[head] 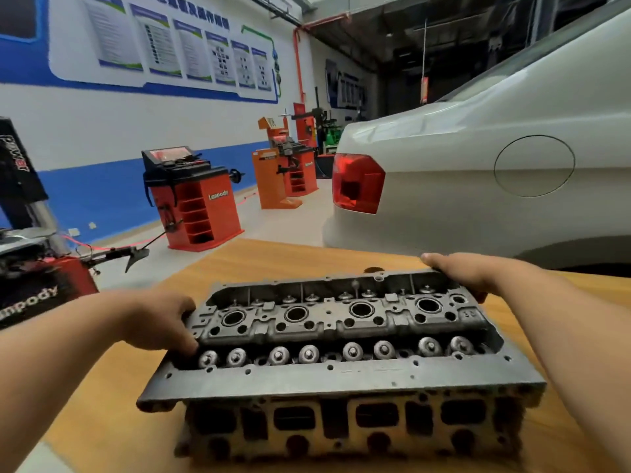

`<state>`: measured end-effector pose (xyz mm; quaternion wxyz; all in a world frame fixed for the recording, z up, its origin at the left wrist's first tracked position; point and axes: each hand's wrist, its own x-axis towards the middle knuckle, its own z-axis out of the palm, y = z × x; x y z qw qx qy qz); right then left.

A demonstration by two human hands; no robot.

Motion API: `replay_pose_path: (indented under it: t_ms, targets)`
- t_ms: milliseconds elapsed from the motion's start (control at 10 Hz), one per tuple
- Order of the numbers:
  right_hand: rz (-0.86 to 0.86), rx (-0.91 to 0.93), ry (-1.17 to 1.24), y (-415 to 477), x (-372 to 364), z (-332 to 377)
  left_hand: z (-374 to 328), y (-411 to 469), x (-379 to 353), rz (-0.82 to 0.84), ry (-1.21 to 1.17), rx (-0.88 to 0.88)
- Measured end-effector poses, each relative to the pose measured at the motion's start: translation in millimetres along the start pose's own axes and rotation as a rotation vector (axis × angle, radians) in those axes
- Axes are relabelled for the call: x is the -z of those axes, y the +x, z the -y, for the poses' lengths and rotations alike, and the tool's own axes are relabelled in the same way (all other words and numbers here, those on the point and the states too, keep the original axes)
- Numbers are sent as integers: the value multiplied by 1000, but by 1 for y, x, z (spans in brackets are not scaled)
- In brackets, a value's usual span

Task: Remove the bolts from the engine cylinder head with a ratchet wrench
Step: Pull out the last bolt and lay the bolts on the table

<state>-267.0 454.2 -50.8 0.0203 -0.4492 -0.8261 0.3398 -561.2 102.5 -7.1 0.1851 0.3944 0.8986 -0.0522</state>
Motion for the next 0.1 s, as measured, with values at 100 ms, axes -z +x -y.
replay_pose_path:
  t_ms: [100]
  targets:
    - [-111, 12, 28, 4, -8, 1, -3, 0, -2, -3, 25, 28]
